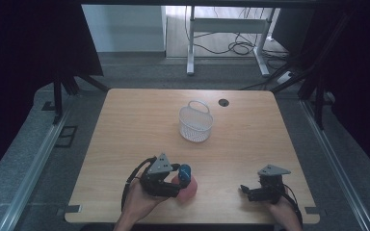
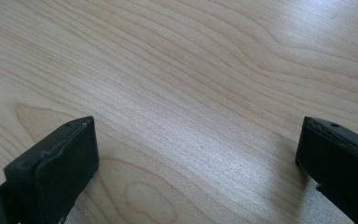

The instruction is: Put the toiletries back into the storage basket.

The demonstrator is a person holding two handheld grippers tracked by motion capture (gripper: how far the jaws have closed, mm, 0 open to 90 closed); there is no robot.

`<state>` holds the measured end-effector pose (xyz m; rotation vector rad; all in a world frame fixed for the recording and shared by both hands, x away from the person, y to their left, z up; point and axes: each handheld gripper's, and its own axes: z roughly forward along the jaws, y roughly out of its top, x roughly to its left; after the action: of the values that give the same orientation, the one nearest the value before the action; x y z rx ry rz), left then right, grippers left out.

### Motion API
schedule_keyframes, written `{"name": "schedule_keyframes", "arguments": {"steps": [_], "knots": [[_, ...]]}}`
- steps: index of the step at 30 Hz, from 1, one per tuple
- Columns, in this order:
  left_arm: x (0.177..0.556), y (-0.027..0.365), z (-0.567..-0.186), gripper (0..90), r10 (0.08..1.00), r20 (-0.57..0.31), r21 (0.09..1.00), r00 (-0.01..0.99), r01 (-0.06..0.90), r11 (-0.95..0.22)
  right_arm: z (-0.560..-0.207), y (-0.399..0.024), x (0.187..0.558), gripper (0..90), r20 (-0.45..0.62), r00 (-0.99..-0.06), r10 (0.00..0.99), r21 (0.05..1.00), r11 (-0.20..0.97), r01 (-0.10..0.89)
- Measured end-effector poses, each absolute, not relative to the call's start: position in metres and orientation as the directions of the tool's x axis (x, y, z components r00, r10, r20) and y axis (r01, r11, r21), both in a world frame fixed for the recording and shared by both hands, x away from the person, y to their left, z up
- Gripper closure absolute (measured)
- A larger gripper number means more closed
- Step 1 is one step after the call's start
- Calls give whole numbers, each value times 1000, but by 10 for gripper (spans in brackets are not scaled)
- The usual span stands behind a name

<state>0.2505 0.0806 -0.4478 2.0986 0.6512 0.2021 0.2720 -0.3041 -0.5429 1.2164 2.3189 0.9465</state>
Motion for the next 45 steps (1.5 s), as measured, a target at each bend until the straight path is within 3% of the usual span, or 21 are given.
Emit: {"name": "schedule_keyframes", "arguments": {"steps": [12,24,45], "knots": [[251,71,-447,520,507,-59,802,860,344,-489,-543,-304,272,0,-4,-567,823,701,407,586],[263,73,-439,527,546,-82,794,834,386,-470,-543,-304,272,0,-1,-565,825,701,404,588],[299,65,-398,527,589,-18,797,808,368,-479,-543,-304,272,0,-3,-567,824,700,407,587]]}}
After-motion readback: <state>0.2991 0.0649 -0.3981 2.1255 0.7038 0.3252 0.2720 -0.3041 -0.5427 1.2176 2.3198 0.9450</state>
